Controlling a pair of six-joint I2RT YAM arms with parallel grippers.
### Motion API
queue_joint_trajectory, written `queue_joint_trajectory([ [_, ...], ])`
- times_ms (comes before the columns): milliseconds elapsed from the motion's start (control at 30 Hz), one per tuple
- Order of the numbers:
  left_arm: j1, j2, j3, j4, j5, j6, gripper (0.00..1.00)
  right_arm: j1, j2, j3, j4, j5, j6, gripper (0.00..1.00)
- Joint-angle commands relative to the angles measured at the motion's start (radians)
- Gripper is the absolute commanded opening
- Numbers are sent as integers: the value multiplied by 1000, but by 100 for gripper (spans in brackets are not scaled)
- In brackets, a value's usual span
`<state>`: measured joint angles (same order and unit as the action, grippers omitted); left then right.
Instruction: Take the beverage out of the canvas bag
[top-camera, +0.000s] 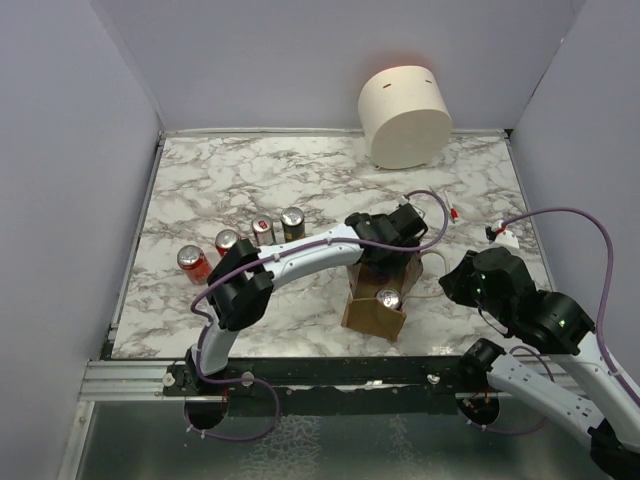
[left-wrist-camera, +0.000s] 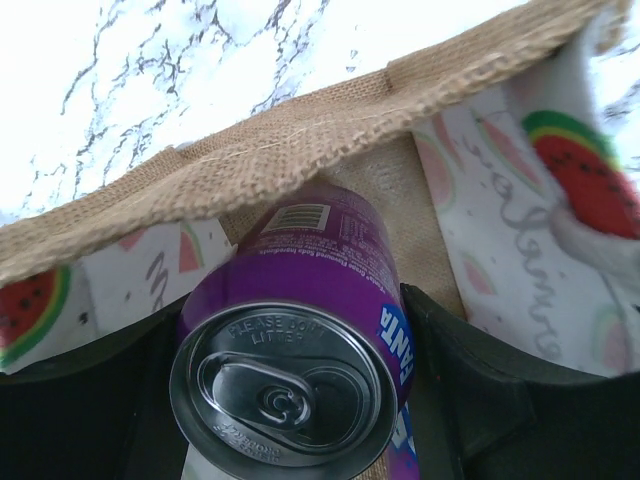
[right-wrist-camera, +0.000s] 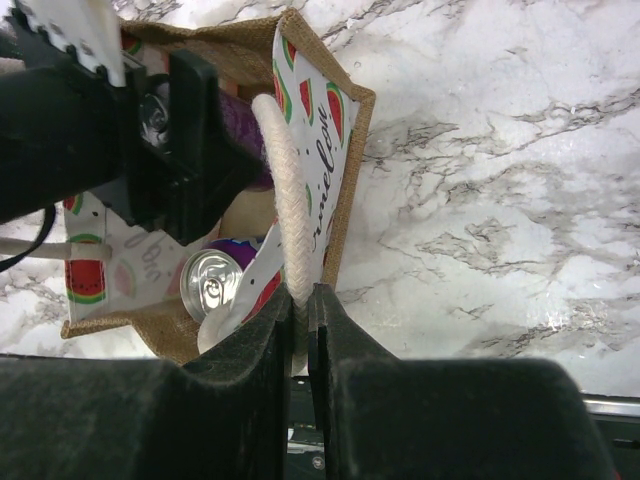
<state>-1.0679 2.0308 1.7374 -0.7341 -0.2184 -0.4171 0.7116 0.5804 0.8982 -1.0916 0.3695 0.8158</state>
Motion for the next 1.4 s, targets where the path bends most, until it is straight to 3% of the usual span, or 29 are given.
queue_joint_trajectory([
  [0, 1, -120, 72, 26, 19, -11, 23, 2, -9, 0, 5, 11, 2, 11],
  [467, 2, -326, 73, 162, 91, 39, 0, 1, 4, 0, 7, 8, -2, 11],
  [700, 2, -416, 118, 219, 28, 84, 0, 2, 8, 0, 6, 8, -3, 11],
  [867, 2, -486, 141, 285, -100, 150, 0, 2, 10, 0, 6, 9, -3, 11],
  [1100, 6, -624, 6, 420, -435, 218, 0, 2, 15, 0, 5, 9, -4, 11],
  [1233, 27, -677, -80, 402, -615, 158, 0, 1, 17, 0, 5, 9, -4, 11],
  [1367, 109, -692, -118, 282, -607, 43, 0, 2, 21, 0, 7, 7, -5, 11],
])
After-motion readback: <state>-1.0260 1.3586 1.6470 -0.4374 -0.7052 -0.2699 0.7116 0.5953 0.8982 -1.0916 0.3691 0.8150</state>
